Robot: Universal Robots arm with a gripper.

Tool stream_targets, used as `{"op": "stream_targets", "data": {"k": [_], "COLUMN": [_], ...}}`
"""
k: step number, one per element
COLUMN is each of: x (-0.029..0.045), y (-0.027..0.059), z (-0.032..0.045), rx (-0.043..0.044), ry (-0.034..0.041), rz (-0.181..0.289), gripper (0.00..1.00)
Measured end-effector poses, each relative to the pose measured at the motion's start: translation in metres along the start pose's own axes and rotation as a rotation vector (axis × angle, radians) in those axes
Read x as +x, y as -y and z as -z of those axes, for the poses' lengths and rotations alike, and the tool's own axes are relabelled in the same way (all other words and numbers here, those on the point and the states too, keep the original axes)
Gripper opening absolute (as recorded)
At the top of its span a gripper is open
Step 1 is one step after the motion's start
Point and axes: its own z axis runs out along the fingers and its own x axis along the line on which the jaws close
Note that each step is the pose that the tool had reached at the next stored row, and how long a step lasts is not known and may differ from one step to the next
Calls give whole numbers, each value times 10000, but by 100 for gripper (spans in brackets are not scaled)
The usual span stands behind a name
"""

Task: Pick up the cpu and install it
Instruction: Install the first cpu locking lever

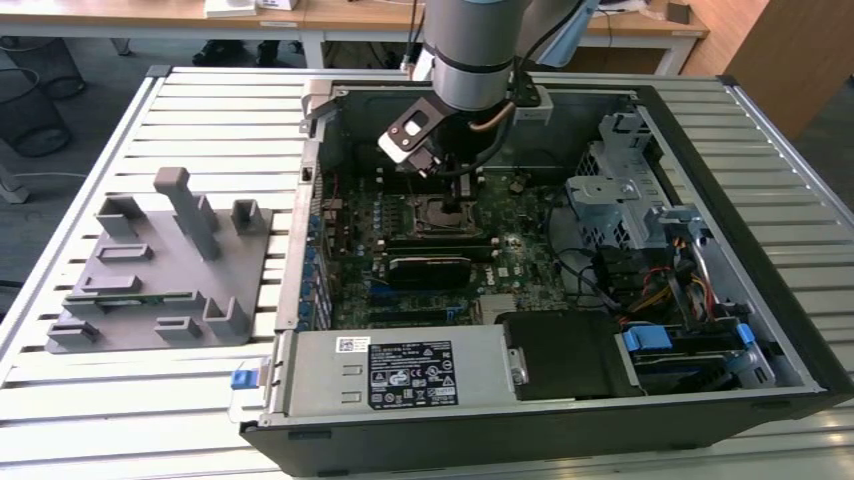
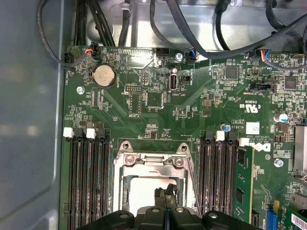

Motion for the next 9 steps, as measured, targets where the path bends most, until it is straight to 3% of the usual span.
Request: {"op": "stream_targets", "data": {"k": [9], "x": [1], "y": [0], "z": [82], "rx": [-1], "ry": [-4], "rz": [1], "gripper": [11]}}
